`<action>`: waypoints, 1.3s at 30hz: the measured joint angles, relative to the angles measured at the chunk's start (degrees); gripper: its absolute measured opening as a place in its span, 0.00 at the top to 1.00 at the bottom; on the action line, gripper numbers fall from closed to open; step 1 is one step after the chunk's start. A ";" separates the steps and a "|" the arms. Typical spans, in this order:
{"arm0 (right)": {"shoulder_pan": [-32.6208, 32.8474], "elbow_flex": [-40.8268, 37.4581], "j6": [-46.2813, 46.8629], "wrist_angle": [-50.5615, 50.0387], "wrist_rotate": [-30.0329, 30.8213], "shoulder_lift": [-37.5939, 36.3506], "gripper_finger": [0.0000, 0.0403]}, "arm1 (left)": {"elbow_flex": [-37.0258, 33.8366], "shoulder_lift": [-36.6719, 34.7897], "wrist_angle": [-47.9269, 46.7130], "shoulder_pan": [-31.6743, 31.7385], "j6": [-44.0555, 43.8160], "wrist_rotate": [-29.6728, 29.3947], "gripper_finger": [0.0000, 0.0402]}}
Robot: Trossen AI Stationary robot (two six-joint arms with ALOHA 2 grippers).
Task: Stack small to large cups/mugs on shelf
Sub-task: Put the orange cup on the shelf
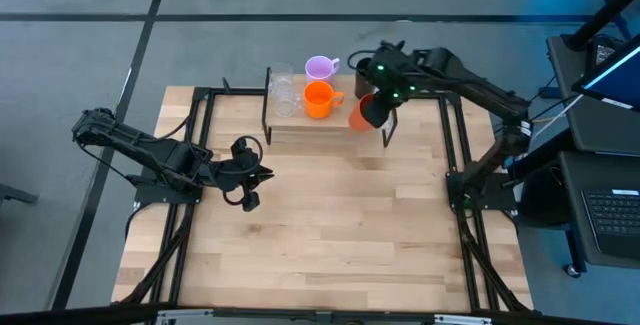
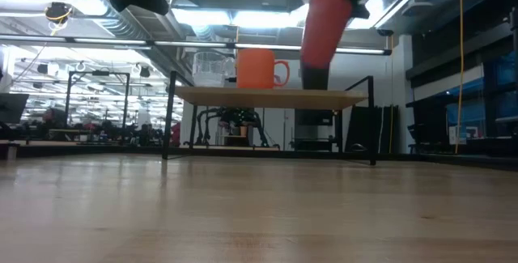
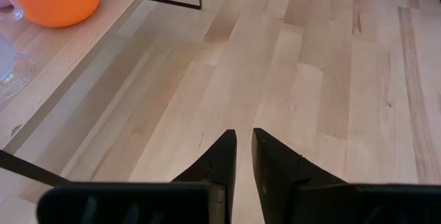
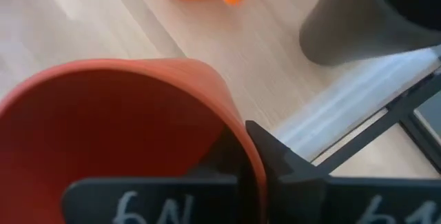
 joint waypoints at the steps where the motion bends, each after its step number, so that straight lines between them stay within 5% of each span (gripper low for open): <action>1: -0.54 0.00 -0.09 -0.43 0.00 0.94 0.98 | 0.00 -0.01 0.00 0.00 0.00 0.00 0.90; 21: -8.91 0.00 -1.93 -0.83 -0.03 6.39 0.95 | 0.00 -0.01 0.00 -0.01 0.00 0.00 0.90; 39: -9.62 0.86 -3.35 1.67 0.00 6.37 0.61 | 0.00 0.00 -0.02 -0.02 0.00 0.02 0.90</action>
